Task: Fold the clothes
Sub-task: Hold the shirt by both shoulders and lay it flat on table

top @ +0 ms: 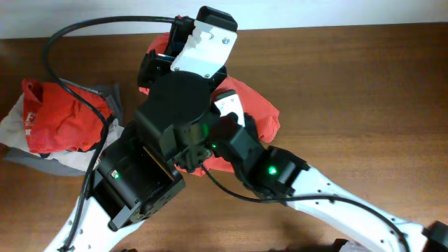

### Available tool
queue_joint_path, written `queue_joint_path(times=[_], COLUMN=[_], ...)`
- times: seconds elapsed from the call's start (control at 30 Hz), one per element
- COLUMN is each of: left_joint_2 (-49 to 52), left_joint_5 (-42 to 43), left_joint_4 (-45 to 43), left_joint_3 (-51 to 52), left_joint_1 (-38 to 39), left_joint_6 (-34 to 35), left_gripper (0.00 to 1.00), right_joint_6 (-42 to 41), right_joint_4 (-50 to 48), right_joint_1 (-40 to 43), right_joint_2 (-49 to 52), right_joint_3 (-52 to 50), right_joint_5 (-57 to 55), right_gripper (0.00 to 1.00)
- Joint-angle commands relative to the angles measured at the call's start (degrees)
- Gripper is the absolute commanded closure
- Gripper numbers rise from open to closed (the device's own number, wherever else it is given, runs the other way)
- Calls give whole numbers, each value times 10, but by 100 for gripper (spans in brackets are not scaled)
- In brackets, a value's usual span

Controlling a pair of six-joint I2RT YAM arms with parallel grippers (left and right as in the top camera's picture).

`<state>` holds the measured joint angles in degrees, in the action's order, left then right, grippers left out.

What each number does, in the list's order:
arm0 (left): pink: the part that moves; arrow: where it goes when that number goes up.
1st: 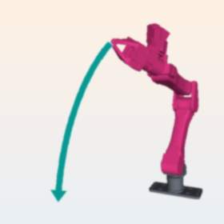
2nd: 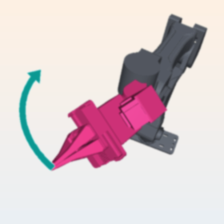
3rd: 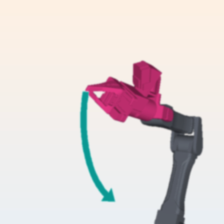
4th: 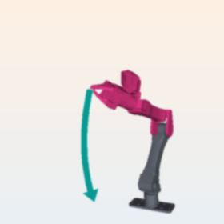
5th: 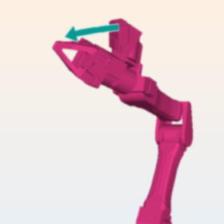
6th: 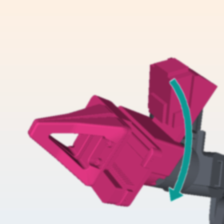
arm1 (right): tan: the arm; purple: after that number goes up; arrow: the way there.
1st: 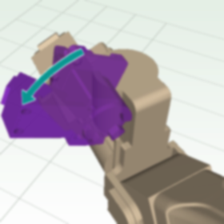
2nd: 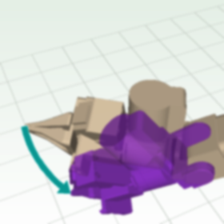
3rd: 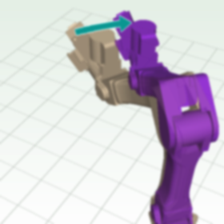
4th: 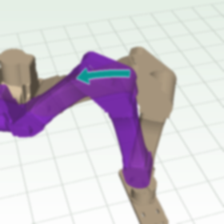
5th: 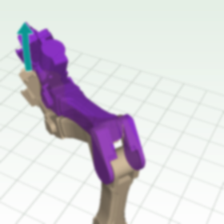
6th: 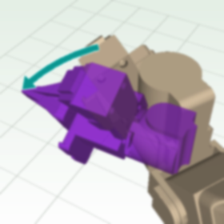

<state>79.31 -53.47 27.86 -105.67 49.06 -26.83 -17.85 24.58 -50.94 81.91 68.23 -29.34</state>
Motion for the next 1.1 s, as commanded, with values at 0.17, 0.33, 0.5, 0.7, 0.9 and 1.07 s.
queue_joint_path(times=[0.17, 0.33, 0.5, 0.7, 0.9, 1.07], left_joint_2=[-6, -6, -15, -21, -21, -21], left_joint_5=[-15, -19, -21, -20, -70, -96], left_joint_4=[-2, -2, 14, 66, 82, 82], left_joint_3=[-19, -19, -21, -21, -35, -110], left_joint_1=[-1, -1, 3, 89, 218, 308], left_joint_6=[-5, -5, -5, 20, 27, 25], left_gripper=[100, 100, 100, 100, 100, 100], right_joint_6=[9, 8, 47, 71, 76, 76], right_joint_4=[87, 172, 218, 293, 366, 402], right_joint_1=[3, 58, 130, 162, 162, 162], right_joint_2=[-85, -178, -266, -322, -323, -321], right_joint_3=[0, 14, 60, 160, 292, 413], right_joint_5=[-184, -216, -199, -189, -189, -153], right_gripper=[96, 96, 96, 96, 96, 96])
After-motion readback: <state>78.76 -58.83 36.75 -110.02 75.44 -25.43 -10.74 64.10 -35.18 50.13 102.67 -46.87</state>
